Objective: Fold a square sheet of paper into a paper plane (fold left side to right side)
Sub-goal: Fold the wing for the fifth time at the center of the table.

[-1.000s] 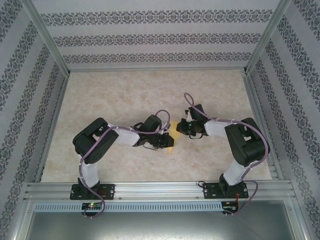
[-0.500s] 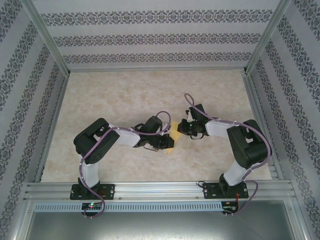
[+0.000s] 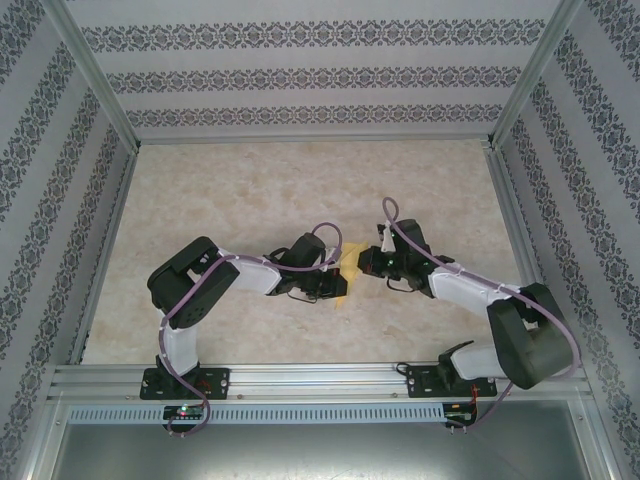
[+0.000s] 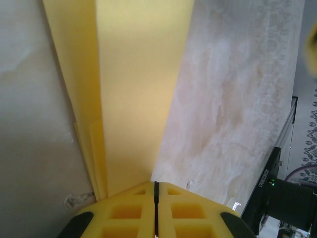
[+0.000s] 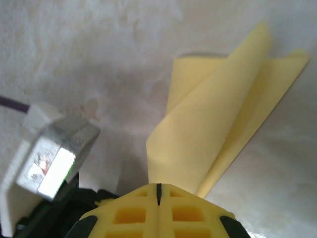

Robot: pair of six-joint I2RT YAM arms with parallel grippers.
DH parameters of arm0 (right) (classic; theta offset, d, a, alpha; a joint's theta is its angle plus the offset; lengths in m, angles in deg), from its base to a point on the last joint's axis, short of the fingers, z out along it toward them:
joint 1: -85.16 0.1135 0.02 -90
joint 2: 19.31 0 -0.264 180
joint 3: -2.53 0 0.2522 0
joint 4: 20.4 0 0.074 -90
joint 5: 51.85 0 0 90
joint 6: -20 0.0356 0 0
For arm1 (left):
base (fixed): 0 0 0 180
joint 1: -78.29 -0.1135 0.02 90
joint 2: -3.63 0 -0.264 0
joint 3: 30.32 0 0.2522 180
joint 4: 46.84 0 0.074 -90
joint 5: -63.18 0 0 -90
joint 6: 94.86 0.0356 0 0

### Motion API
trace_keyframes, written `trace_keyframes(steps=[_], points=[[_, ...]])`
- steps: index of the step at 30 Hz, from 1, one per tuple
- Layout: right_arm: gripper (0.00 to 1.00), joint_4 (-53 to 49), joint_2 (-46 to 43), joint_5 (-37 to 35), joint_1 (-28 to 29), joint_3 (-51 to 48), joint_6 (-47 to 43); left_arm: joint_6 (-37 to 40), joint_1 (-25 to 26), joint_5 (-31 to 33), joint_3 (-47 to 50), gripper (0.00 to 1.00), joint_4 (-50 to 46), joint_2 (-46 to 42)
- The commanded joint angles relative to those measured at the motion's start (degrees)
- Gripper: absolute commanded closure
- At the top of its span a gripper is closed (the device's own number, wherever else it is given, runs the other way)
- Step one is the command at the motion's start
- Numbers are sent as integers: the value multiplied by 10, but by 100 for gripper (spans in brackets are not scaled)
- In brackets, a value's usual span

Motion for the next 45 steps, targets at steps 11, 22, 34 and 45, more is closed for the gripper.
trace_keyframes(steps=[11, 22, 34, 45], points=[[100, 84, 108, 4, 25, 21, 2, 10, 20, 21, 8, 91, -46, 18], [100, 31, 131, -54, 17, 30, -56, 5, 20, 19, 14, 91, -38, 20], [100, 57, 151, -44, -24, 26, -67, -1, 20, 14, 14, 91, -30, 25], [100, 52, 180, -20, -65, 62, -78, -1, 19, 11, 14, 91, -29, 31]])
